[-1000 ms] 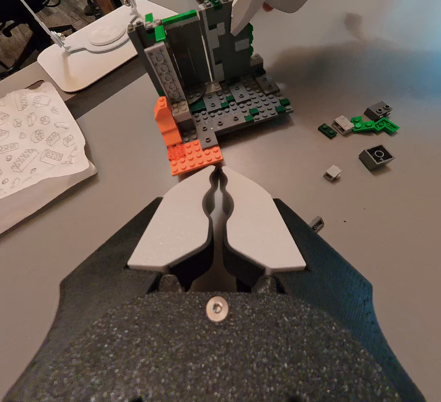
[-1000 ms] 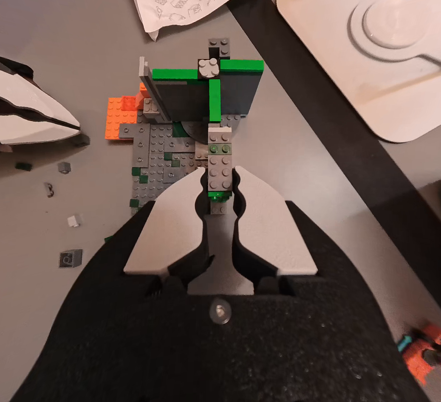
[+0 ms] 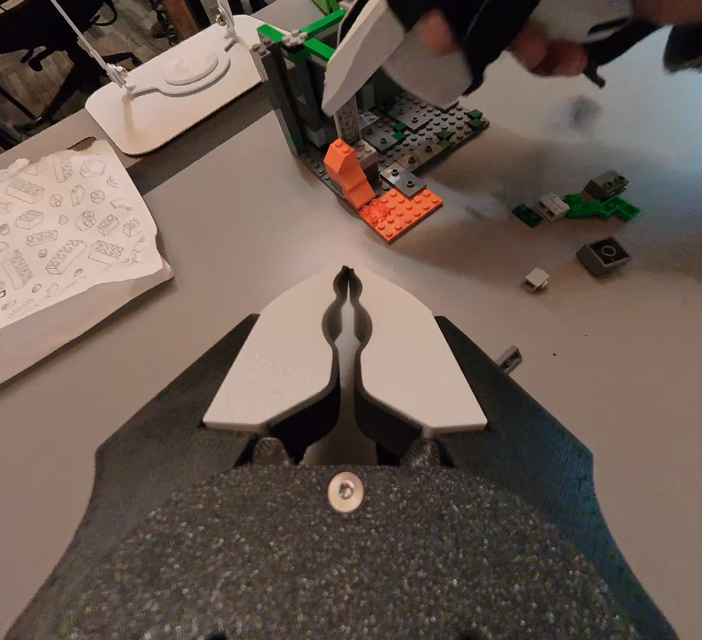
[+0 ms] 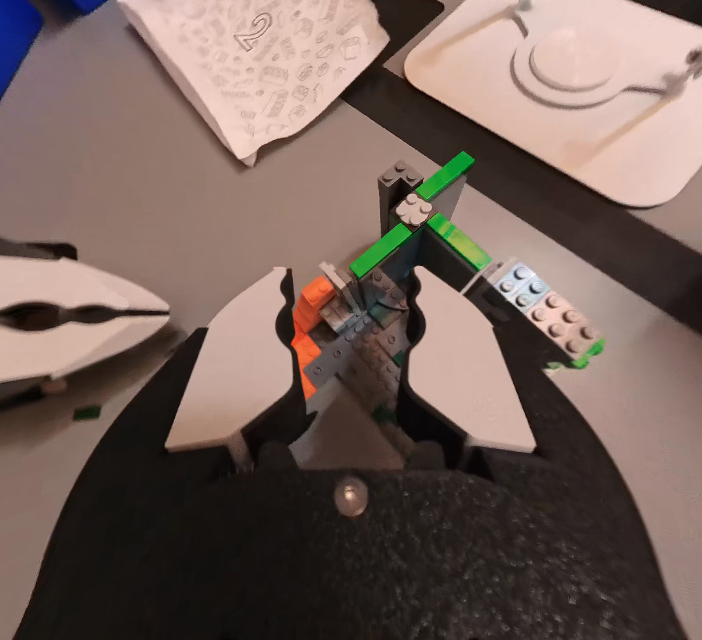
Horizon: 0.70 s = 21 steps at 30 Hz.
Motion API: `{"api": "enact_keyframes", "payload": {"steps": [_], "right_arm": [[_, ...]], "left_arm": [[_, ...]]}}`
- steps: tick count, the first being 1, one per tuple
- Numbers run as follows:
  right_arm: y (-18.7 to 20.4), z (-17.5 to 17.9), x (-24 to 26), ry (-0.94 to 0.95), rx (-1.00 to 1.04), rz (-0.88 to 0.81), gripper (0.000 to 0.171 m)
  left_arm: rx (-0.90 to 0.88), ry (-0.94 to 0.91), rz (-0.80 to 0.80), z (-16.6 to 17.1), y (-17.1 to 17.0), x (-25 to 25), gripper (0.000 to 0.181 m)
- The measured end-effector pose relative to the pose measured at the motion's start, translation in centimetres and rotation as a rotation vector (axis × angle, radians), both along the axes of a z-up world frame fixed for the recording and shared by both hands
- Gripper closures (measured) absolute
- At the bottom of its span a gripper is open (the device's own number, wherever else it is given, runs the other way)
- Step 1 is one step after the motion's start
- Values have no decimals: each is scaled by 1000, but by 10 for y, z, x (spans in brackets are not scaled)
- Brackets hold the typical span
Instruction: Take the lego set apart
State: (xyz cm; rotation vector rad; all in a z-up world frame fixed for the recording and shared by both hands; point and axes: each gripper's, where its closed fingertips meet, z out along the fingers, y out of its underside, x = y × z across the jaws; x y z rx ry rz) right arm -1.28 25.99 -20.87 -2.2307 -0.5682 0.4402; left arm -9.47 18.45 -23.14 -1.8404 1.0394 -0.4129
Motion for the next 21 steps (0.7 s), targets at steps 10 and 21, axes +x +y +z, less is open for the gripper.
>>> {"api": "enact_keyframes", "payload": {"steps": [10, 21], "right_arm": [[-3, -3, 1, -154, 99, 277, 157], [-39, 21, 16, -20, 165, 477, 154]], "left_arm": [[26, -12, 7, 9, 2, -3, 181], [18, -1, 5, 4, 2, -2, 181]]}}
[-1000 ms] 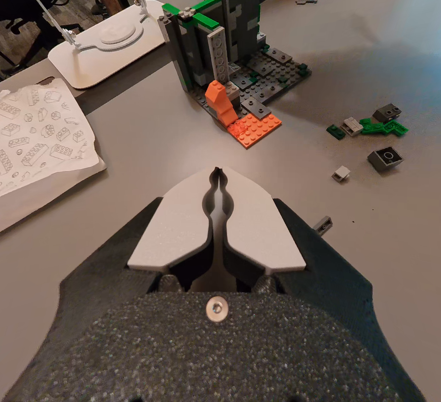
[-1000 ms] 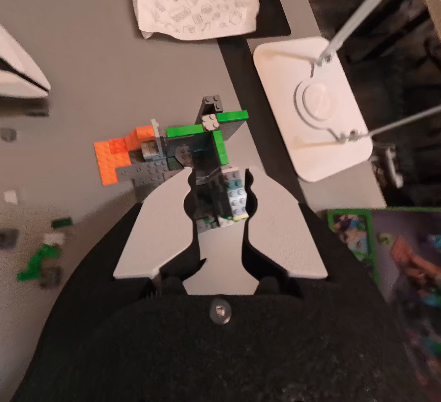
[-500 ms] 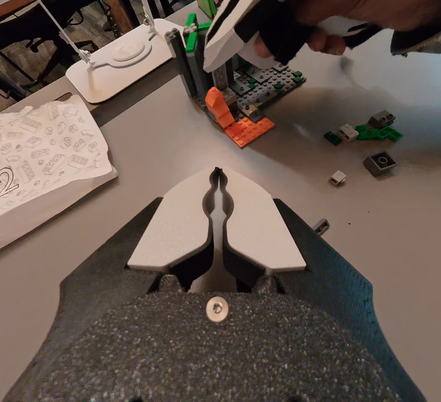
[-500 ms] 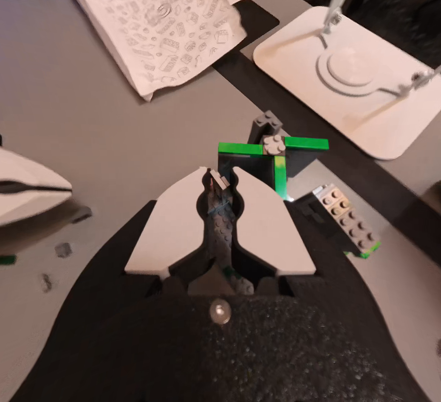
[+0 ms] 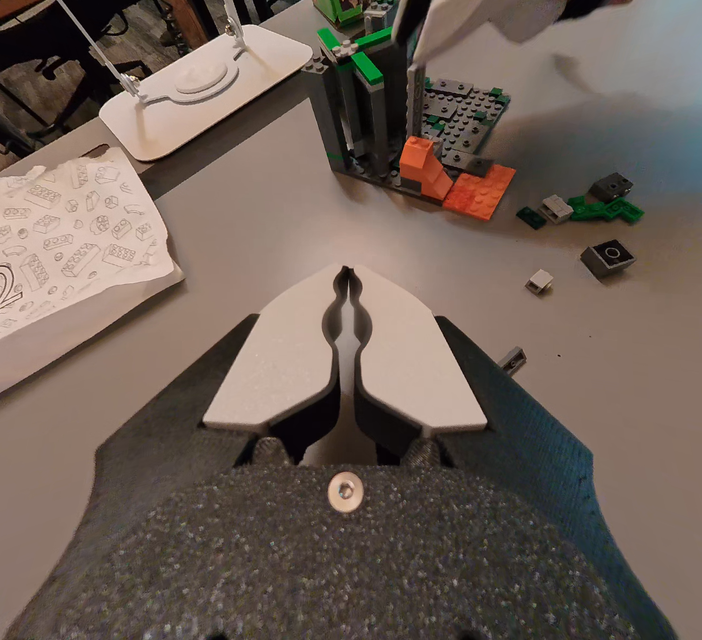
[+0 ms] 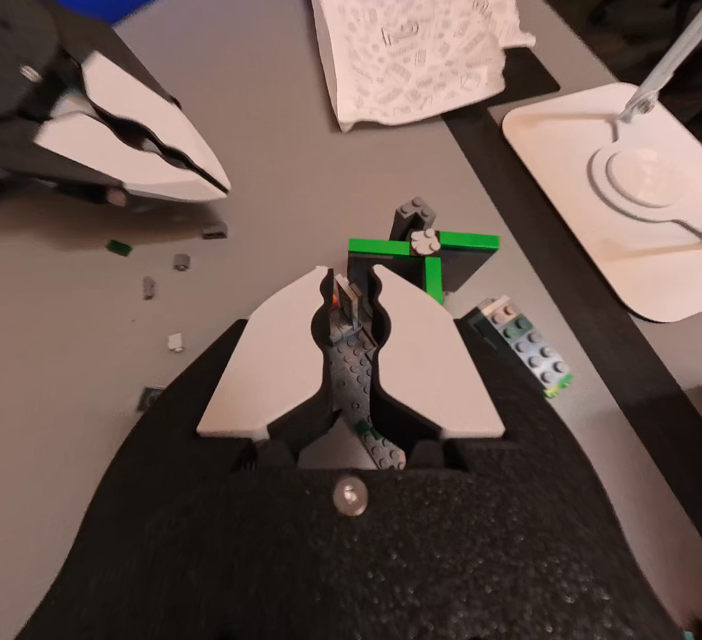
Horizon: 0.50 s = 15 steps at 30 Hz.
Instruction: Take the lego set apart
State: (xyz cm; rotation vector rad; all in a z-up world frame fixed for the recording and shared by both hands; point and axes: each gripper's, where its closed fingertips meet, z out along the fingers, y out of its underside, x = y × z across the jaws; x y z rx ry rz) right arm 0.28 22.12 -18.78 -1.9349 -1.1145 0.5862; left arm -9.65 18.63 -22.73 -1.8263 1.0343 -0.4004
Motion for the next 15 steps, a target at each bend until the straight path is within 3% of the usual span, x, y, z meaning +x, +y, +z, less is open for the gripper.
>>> {"api": "enact_keyframes", "payload": {"steps": [2, 5, 7, 15], "right_arm": [[1, 19, 6, 62, 9, -5, 153], [13, 31, 20, -13, 29, -58, 146], [19, 28, 24, -114, 26, -62, 137], [39, -8, 22, -476, -113, 2, 135]], "left_arm": [[-4, 4, -3, -2, 0, 1, 181], [-9, 7, -8, -4, -1, 3, 181], [-10, 9, -9, -5, -2, 4, 181], [-4, 0, -12, -2, -3, 4, 181]]}}
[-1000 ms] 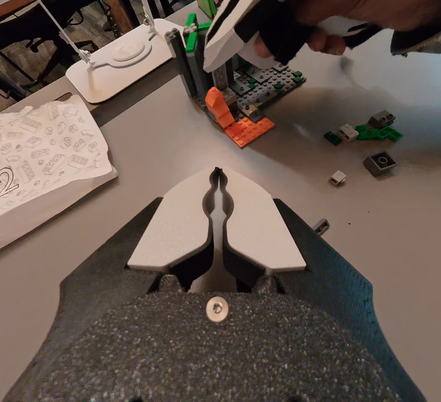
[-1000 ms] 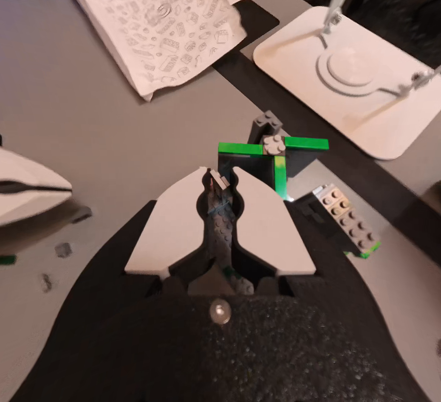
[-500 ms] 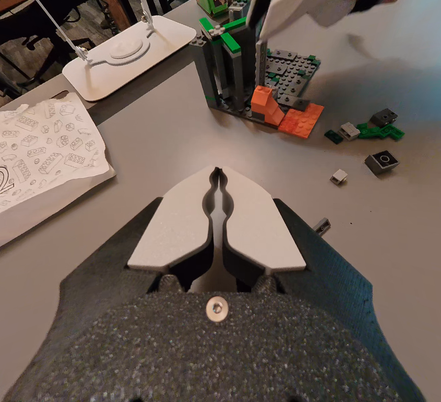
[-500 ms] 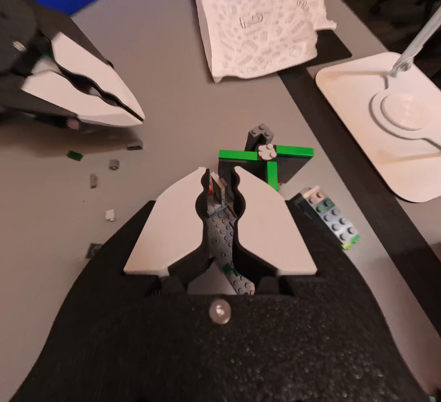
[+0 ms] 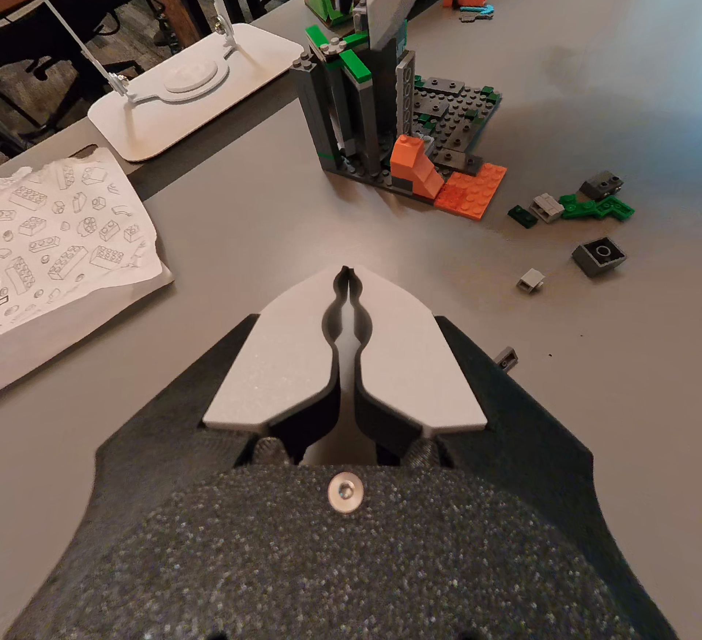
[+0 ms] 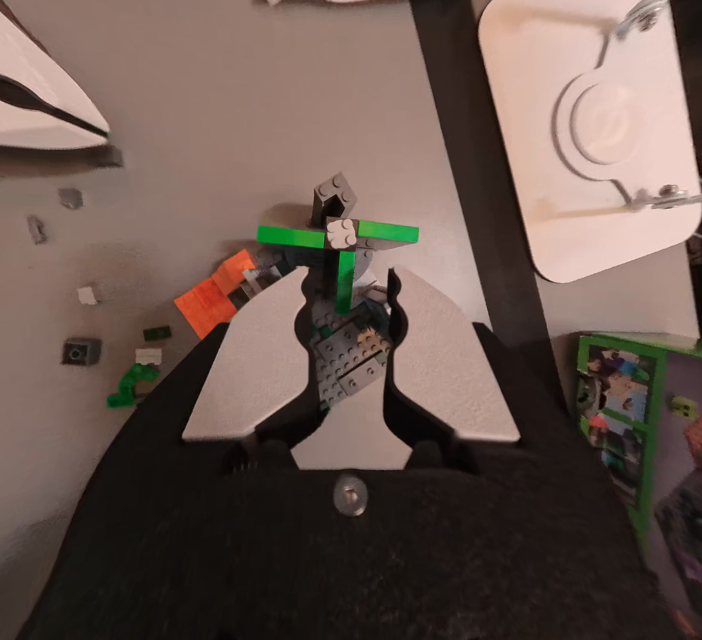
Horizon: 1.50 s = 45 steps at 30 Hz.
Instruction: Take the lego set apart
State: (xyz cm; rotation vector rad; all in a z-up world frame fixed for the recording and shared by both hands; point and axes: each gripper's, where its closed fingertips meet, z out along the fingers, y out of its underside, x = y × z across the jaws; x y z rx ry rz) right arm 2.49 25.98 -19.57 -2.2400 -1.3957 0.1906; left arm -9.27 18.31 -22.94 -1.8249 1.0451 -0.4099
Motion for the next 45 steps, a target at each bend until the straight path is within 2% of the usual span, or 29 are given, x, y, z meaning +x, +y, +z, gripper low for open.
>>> {"api": "enact_keyframes", "payload": {"steps": [7, 9, 10, 21, 32, 40, 45], "right_arm": [[6, -21, -5, -156, -75, 47, 141], [8, -21, -6, -178, -64, 54, 150], [7, -21, -9, -171, -69, 62, 160], [-3, -11, -14, -98, -52, 124, 163], [-18, -17, -19, -51, -57, 181, 163], [-24, -20, -25, -31, -61, 226, 163], [-30, -20, -30, -3, -58, 252, 163]], "left_arm": [[-11, -31, -10, 5, 0, 0, 181], [-12, -36, -8, 6, 1, -1, 181], [-13, -37, -7, 6, 1, -1, 181], [-9, -31, -5, 1, 0, 1, 181], [1, -44, -1, 3, 0, 4, 177], [6, -79, 7, 14, 28, 21, 160], [14, -59, -54, 16, 43, 45, 149]]}}
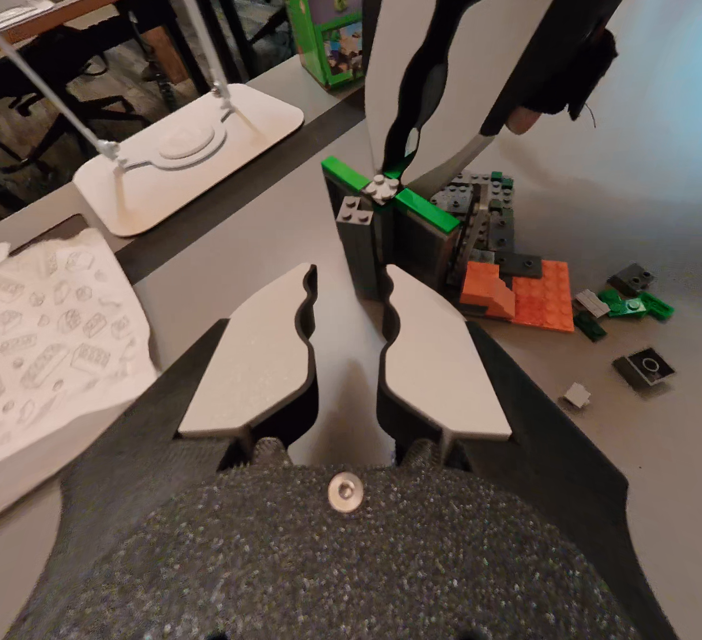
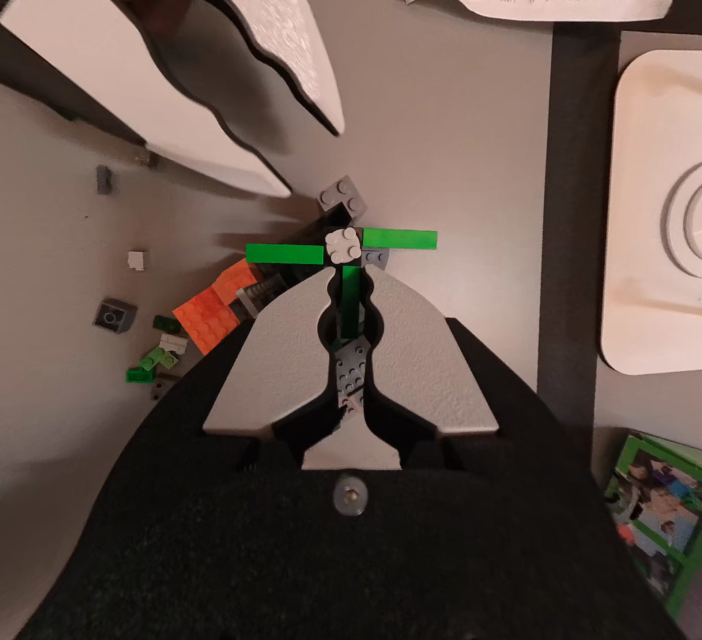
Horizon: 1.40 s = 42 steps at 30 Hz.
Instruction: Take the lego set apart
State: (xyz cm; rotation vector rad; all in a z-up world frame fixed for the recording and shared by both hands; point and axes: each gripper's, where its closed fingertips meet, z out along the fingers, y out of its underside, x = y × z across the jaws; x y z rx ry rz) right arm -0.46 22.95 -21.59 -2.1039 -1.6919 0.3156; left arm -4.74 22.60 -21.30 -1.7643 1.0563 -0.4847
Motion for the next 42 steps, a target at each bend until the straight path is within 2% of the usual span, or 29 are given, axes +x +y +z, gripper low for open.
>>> {"api": "enact_keyframes", "payload": {"steps": [4, 12, 27, 42], "right_arm": [[-4, 0, -1, 21, -5, 11, 163], [-7, 0, -3, 39, -13, 45, 163], [-8, 3, -3, 52, 20, 94, 163], [-11, 5, -3, 78, 20, 107, 163]], "left_arm": [[-4, 14, -73, -4, 1, 15, 145], [40, 69, -141, -10, -1, 24, 159], [-41, 58, -136, -11, -4, 26, 163], [-125, 129, -125, -13, -8, 26, 164]]}}
